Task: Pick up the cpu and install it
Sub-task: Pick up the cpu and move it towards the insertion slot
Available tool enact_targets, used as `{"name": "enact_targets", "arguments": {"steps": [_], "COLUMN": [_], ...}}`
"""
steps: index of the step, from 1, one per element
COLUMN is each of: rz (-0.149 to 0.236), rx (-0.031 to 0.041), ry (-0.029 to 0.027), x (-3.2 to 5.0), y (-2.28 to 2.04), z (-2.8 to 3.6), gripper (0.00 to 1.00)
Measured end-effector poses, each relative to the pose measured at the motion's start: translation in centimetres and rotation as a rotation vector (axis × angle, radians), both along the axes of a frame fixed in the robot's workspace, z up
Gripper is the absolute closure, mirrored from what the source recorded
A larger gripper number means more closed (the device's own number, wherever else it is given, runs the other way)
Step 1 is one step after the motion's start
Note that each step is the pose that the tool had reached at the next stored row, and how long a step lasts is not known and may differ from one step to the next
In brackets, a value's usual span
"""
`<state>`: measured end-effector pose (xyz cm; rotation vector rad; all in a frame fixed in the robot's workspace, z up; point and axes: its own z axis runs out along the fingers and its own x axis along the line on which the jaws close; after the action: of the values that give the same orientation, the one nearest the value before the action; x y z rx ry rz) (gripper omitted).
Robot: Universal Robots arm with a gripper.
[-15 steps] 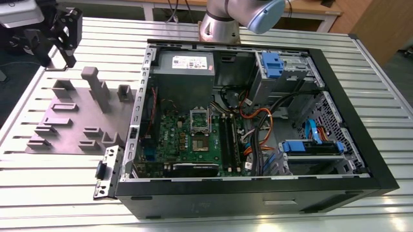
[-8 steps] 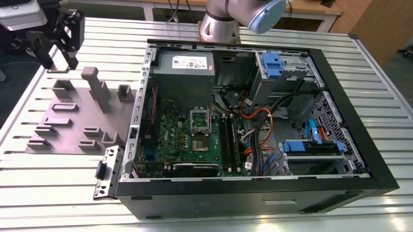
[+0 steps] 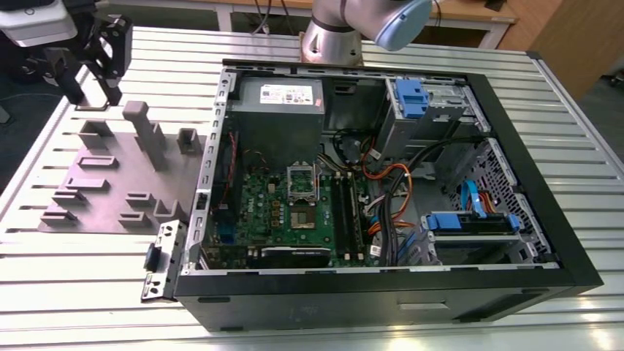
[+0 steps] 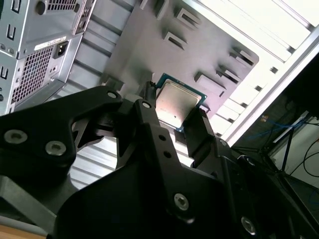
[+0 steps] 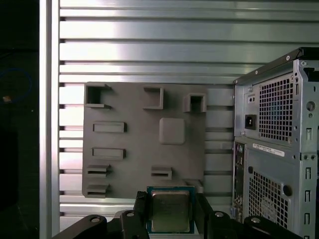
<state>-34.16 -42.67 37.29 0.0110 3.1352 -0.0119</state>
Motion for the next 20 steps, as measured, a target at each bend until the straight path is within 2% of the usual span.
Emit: {"name": "enact_targets", "arguments": {"steps": [8,20], "rz": [0.000,0.000], "rx": [0.0000,0.0000], "ry": [-0.0001,-0.0001], "x": [0.61,2.21], "y": [-0.02,-0.07], "z": [-0.02,-0.06], "gripper": [0.53,0.53]}}
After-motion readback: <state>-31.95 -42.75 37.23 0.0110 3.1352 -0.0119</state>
